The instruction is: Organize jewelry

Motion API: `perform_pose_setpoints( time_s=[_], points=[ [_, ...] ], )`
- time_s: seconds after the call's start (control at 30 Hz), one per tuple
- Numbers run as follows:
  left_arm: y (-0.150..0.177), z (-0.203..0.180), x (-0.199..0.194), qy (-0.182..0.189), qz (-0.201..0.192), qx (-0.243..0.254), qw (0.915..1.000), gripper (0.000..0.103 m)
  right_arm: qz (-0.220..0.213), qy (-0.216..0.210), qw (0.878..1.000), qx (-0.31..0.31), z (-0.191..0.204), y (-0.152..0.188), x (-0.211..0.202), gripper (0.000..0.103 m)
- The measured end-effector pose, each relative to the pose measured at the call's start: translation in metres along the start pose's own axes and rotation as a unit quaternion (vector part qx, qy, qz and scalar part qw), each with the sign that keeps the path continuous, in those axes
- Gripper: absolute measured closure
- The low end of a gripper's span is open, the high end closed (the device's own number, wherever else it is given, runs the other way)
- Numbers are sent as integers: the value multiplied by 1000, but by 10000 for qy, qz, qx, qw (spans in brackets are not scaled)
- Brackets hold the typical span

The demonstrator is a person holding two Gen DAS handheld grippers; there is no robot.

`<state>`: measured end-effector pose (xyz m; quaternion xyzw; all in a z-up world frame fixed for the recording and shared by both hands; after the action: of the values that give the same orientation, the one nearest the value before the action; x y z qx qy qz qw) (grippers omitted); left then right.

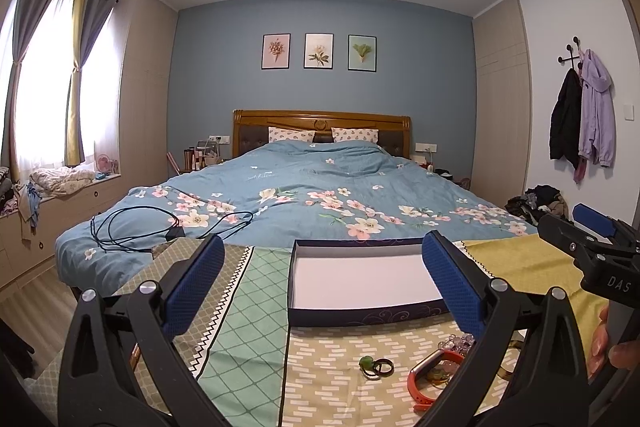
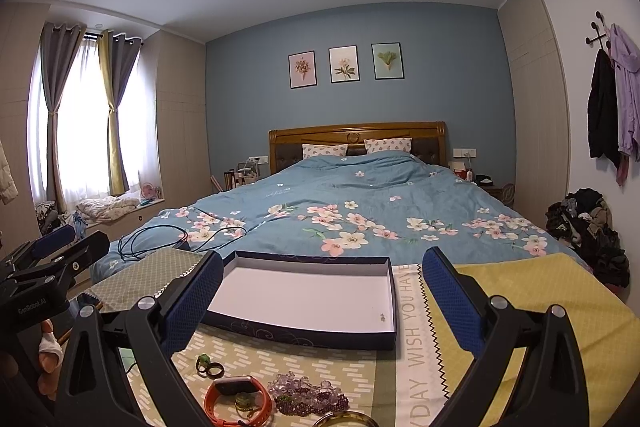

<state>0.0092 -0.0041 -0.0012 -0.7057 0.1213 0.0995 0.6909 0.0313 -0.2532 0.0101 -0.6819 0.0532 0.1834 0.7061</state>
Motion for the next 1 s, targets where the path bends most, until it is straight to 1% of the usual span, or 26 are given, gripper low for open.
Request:
perform_pose_setpoints(
  time_s=[1.0],
  points=[
    [3, -2, 3, 18, 44, 16, 10000, 6, 44, 9, 10000, 9, -3, 0, 2, 7]
  ],
)
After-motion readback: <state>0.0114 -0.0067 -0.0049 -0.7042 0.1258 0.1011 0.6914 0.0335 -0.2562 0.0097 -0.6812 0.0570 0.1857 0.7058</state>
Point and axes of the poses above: each gripper's, at about its wrist camera, not at the fingertips, and x roughly the way its jaws point, z to its left, y to its underside, the point moved 1 cm from there along x, roughly the way its jaws point, and after that the axes turned 9 degrees about z, right-handed, at the moved point
